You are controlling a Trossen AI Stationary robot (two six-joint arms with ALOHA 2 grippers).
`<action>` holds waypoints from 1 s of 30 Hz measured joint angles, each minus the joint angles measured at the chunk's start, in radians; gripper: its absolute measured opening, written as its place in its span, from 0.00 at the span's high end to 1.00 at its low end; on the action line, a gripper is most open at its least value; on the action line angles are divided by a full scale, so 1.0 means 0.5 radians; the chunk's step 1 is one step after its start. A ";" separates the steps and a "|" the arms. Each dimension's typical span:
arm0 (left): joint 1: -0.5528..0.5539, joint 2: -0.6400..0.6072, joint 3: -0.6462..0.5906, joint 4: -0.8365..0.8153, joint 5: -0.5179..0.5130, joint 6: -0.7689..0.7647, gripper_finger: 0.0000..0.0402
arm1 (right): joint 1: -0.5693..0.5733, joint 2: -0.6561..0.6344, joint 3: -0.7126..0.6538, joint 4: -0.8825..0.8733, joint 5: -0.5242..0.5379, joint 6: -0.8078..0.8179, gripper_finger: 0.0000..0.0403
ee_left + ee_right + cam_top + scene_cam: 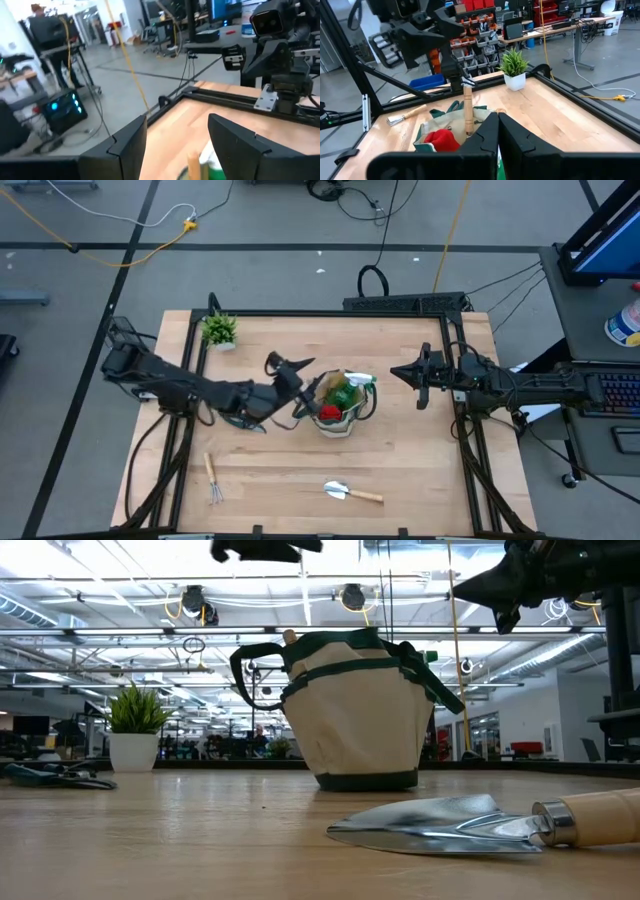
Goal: Pick & Place Garden tools in Gardening bag
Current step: Put the light brown hand rake into the light brown gardening bag
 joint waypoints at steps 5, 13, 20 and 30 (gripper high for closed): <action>-0.178 -0.095 0.000 -0.373 -0.164 -0.498 0.46 | 0.000 0.000 0.000 -0.004 0.000 -0.023 1.00; -0.465 -0.144 0.000 -1.063 0.133 -1.622 0.46 | 0.000 0.000 0.000 -0.004 0.000 -0.085 1.00; -0.596 -0.145 0.000 -1.566 0.797 -2.662 0.46 | -0.001 0.000 0.000 -0.005 0.004 -0.195 1.00; -0.751 -0.144 0.000 -2.254 1.901 -4.020 0.46 | -0.001 0.000 0.000 -0.009 0.002 -0.195 1.00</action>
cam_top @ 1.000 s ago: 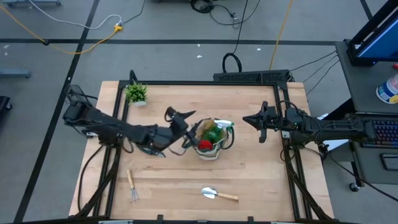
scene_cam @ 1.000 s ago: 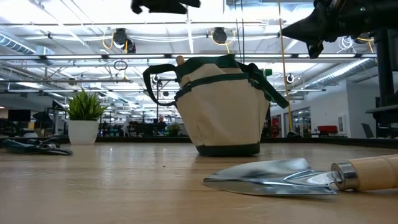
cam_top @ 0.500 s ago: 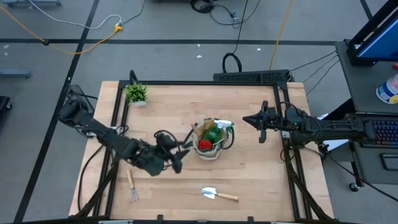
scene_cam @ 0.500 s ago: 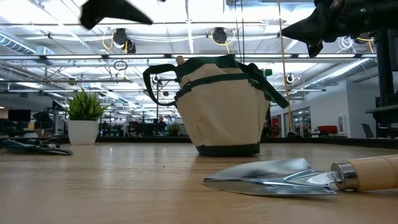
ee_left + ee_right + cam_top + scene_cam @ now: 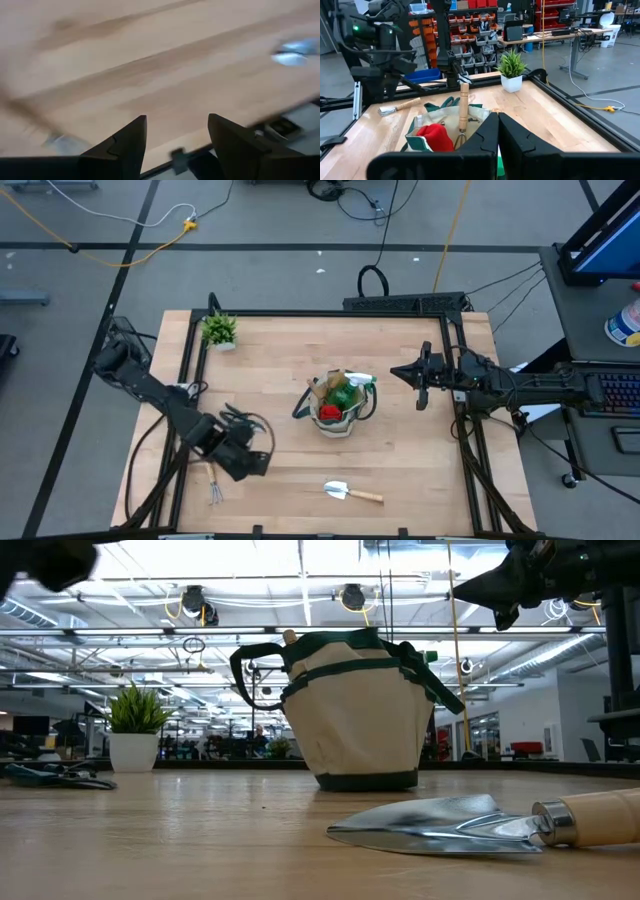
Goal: Pick & Place Garden tools in Gardening bag
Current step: Put the light brown hand rake into the light brown gardening bag
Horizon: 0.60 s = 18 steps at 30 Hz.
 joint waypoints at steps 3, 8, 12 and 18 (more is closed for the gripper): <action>-0.096 0.000 0.000 -0.176 0.005 -0.242 0.46 | 0.000 0.000 0.000 0.000 0.000 0.000 1.00; -0.249 0.027 0.000 -0.449 0.015 -0.634 0.46 | 0.000 0.000 0.000 0.000 -0.001 0.000 1.00; -0.348 0.082 0.000 -0.593 0.121 -0.876 0.46 | 0.000 0.000 0.000 0.000 -0.001 0.000 1.00; -0.370 0.193 -0.003 -0.563 0.158 -0.880 0.46 | 0.000 0.000 0.000 0.000 -0.001 0.000 1.00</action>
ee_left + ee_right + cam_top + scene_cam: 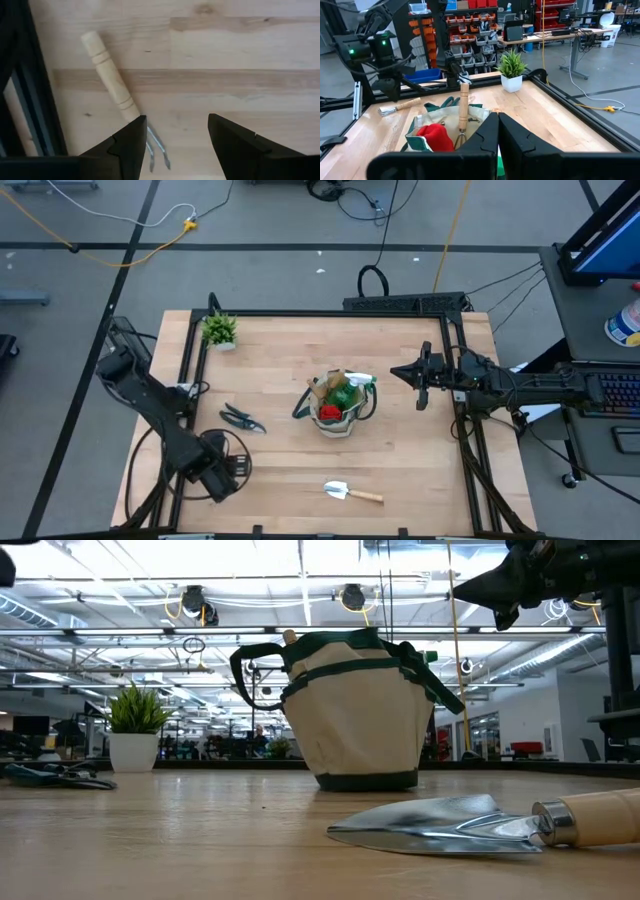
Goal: Pick & Place Garden tools in Gardening bag
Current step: Put the light brown hand rake into the light brown gardening bag
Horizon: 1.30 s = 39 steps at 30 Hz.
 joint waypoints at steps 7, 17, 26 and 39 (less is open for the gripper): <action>-0.009 0.171 0.000 -0.010 0.201 0.014 0.46 | 0.001 0.001 0.000 0.000 -0.001 0.000 1.00; -0.045 0.285 -0.032 0.009 0.320 0.005 0.46 | 0.000 0.000 0.000 0.000 -0.001 0.000 1.00; -0.036 0.283 -0.273 0.302 0.378 -0.011 0.46 | 0.000 0.000 0.000 0.002 -0.001 0.017 1.00; 0.034 0.260 -0.443 0.635 0.380 0.006 0.64 | 0.001 0.000 0.000 0.011 0.003 0.016 1.00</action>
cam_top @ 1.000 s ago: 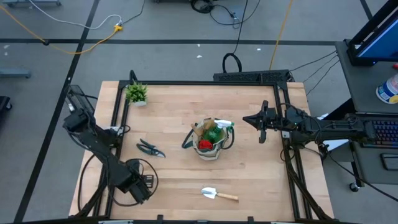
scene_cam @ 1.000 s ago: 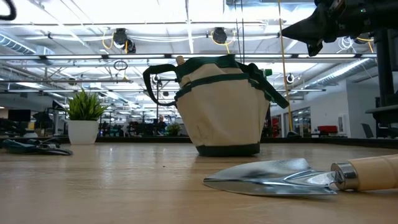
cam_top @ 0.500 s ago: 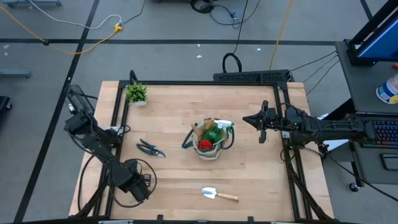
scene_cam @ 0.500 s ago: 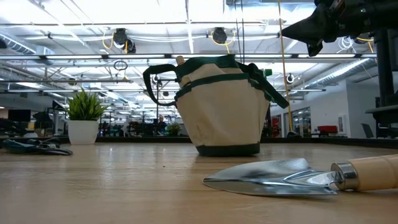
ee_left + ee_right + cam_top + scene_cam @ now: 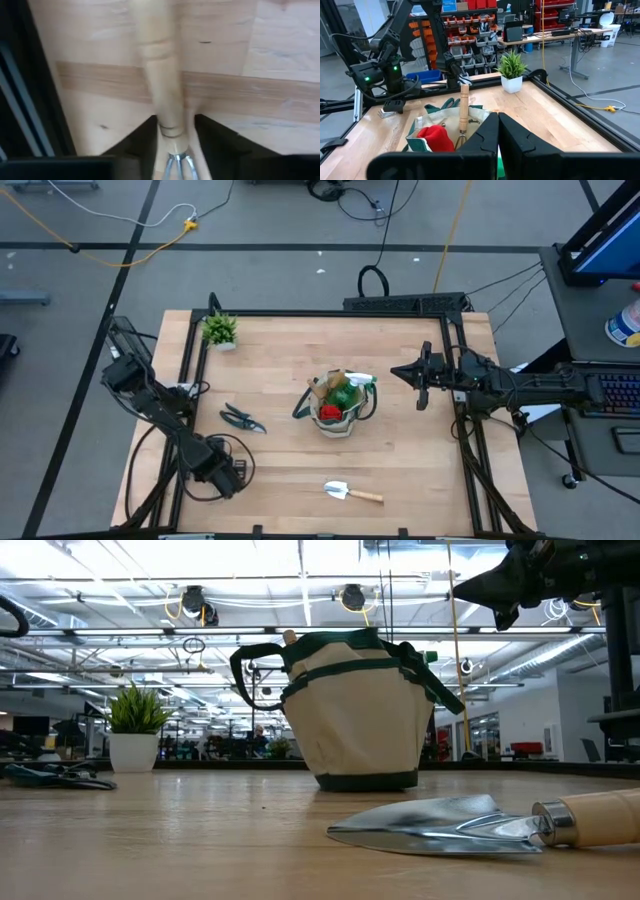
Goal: Pick & Place Garden tools in Gardening bag
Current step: Put the light brown hand rake into the light brown gardening bag
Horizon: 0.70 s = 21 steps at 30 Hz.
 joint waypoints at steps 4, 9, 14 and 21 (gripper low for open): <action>-0.002 0.001 -0.001 0.002 -0.090 -0.007 0.83 | 0.000 0.000 0.000 0.002 0.002 -0.007 1.00; -0.004 0.000 -0.001 -0.003 -0.174 -0.009 0.85 | 0.000 0.001 0.000 0.027 0.005 -0.106 1.00; -0.004 -0.003 -0.001 0.034 -0.202 0.090 0.85 | -0.001 0.001 0.000 0.029 0.009 -0.076 1.00; -0.045 -0.175 -0.026 0.117 -0.519 0.176 0.85 | -0.001 0.004 0.000 0.022 0.010 -0.067 1.00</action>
